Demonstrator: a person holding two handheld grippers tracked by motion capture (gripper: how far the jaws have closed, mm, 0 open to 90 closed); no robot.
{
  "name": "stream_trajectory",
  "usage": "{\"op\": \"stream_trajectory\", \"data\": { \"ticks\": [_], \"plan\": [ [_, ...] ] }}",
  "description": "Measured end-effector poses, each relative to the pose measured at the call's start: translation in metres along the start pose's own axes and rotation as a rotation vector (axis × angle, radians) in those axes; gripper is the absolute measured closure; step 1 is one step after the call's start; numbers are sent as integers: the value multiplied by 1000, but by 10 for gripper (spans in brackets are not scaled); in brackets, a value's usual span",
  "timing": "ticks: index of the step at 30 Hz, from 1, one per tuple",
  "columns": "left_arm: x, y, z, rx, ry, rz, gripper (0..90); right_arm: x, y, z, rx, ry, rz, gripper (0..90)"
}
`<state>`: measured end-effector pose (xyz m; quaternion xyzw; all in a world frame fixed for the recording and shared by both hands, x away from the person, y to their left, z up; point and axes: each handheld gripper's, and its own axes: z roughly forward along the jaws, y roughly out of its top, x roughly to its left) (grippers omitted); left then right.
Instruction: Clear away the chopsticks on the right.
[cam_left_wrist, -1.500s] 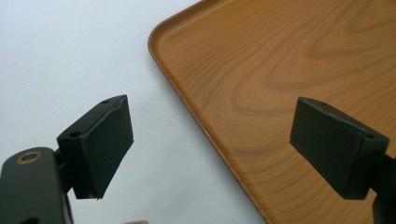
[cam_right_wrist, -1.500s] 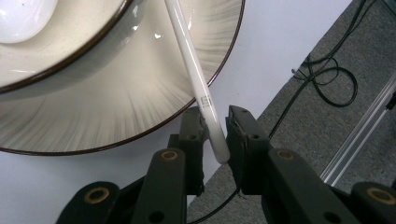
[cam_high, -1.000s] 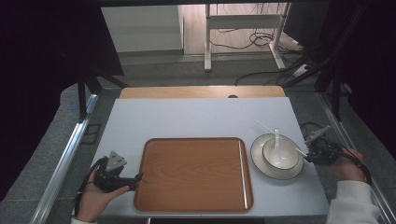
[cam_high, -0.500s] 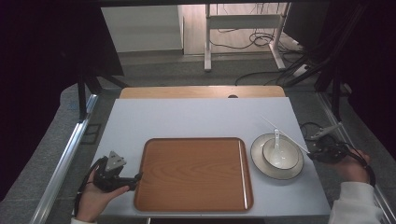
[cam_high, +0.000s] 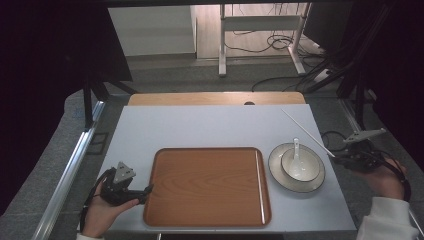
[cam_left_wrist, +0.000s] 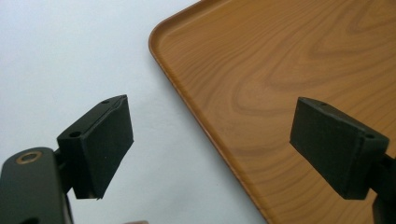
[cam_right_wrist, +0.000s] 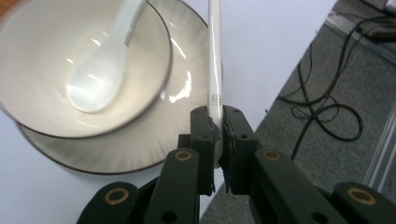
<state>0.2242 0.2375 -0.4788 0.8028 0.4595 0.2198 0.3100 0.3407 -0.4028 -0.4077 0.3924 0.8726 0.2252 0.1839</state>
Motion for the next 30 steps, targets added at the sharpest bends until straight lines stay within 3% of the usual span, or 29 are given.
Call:
{"op": "stream_trajectory", "data": {
  "ticks": [6, 15, 30],
  "plan": [
    [0, 0, -1, -4, 2, -3, 129, 13, 10, -14, -48, 2, -18, 840],
    [1, 0, -1, -7, 2, -4, 129, 34, 23, -28, -108, 42, -52, 840],
    [2, 1, -3, -14, 3, -7, 129, 66, 40, -21, -104, 111, -75, 840]
  ]
}}
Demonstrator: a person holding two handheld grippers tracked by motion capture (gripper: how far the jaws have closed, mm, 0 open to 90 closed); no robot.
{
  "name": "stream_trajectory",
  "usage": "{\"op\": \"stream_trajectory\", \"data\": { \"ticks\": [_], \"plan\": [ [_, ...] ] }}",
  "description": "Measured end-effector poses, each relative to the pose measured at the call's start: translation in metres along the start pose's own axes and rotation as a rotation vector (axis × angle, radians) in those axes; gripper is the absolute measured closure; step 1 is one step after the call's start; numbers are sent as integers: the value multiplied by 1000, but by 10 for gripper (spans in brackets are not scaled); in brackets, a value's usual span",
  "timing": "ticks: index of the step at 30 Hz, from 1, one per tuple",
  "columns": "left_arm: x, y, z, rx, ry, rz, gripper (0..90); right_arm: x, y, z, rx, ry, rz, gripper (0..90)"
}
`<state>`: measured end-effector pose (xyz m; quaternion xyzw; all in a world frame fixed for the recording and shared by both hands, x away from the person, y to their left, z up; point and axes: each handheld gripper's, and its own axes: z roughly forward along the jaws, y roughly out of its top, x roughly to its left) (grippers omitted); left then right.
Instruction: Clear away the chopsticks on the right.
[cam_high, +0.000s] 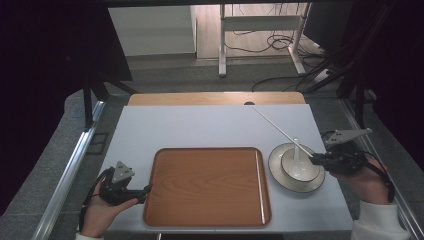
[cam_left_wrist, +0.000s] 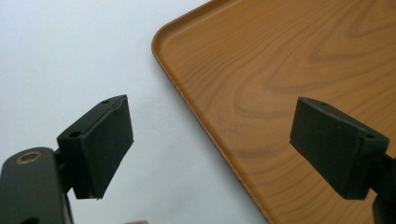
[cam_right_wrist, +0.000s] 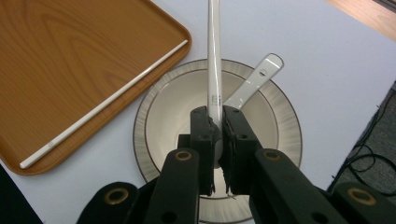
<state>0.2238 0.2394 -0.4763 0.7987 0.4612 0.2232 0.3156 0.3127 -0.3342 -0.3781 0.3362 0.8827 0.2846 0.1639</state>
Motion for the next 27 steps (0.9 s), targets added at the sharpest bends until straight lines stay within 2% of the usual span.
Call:
{"op": "stream_trajectory", "data": {
  "ticks": [11, 27],
  "plan": [
    [0, 0, -1, -9, 4, 2, 129, 19, 11, 12, 3, 35, -26, 840],
    [0, 1, -2, -15, 6, -1, 129, 43, 24, 38, 43, 78, -49, 840]
  ]
}}
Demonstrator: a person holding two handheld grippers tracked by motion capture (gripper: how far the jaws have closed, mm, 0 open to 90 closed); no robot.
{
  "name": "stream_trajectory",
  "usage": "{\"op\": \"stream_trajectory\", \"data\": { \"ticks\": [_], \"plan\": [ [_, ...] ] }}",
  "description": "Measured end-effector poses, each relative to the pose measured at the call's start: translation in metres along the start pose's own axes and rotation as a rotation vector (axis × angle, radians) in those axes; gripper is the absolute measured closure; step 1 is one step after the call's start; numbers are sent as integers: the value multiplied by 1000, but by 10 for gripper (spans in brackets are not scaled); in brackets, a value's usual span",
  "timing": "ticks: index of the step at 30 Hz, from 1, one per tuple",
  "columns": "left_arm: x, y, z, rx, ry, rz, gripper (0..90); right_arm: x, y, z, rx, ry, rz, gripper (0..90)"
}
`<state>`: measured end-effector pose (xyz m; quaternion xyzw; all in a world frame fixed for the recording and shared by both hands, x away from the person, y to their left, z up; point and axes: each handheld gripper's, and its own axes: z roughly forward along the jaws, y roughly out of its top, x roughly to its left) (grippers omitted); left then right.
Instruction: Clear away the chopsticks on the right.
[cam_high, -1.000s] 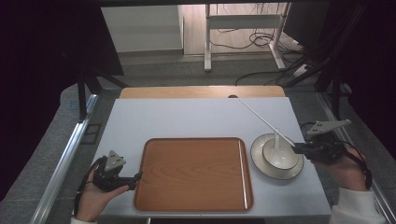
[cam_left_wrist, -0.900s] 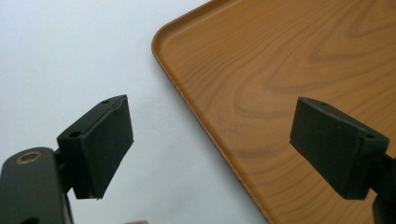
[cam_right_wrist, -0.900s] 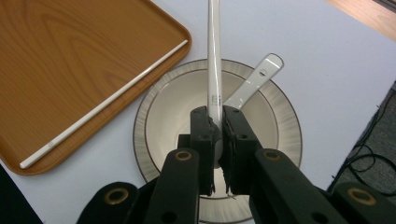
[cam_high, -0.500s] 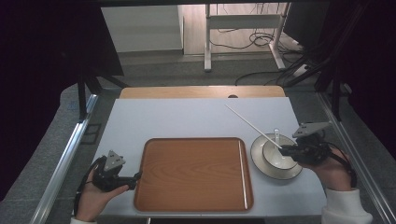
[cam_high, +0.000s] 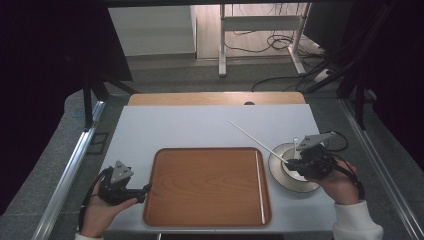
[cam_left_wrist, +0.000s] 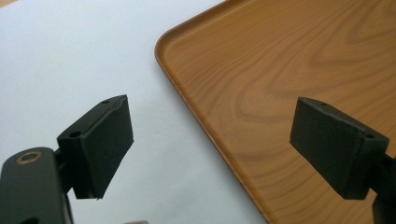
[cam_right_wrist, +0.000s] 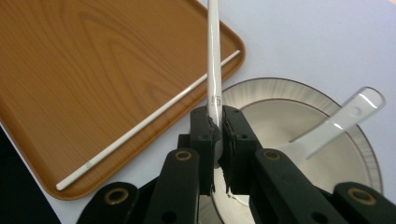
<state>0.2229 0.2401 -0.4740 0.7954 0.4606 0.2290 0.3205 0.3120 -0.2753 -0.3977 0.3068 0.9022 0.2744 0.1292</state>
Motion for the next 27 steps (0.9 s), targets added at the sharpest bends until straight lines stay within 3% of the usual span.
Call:
{"op": "stream_trajectory", "data": {
  "ticks": [11, 27],
  "plan": [
    [0, 0, 0, 0, -1, 1, 129, 19, 11, 18, 28, 22, -25, 840],
    [0, -1, 1, 12, 0, 10, 129, 54, 21, 61, 123, 77, -73, 839]
  ]
}}
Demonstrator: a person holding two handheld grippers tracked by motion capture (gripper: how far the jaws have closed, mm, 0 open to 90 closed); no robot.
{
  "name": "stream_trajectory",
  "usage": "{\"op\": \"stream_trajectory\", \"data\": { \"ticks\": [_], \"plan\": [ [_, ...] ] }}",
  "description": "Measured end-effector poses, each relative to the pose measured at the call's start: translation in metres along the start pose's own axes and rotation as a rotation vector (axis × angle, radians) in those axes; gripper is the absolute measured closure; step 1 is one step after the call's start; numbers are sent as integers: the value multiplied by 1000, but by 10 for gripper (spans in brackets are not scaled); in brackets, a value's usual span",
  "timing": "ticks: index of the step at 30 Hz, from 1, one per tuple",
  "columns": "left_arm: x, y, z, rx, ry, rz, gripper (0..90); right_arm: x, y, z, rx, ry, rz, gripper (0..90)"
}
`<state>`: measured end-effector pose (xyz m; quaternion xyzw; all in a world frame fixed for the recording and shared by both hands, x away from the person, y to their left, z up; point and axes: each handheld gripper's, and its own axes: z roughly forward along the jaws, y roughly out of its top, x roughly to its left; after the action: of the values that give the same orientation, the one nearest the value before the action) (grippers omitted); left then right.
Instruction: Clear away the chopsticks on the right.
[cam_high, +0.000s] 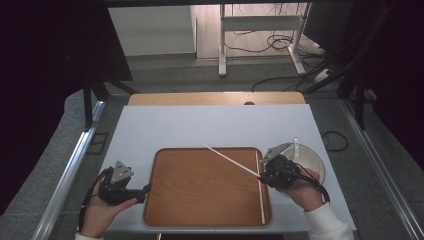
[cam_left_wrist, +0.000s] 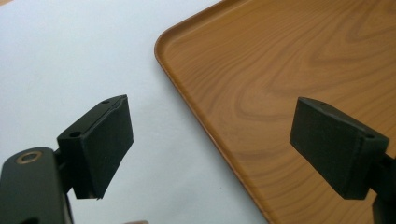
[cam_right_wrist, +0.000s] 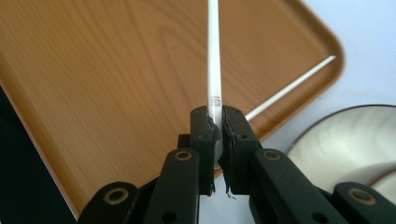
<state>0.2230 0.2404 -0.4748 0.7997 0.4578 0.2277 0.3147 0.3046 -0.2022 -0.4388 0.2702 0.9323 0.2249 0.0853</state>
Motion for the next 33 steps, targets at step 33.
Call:
{"op": "stream_trajectory", "data": {
  "ticks": [33],
  "plan": [
    [-1, -1, 2, 5, -6, 0, 129, 37, 9, 59, 231, 48, -34, 825]
  ]
}}
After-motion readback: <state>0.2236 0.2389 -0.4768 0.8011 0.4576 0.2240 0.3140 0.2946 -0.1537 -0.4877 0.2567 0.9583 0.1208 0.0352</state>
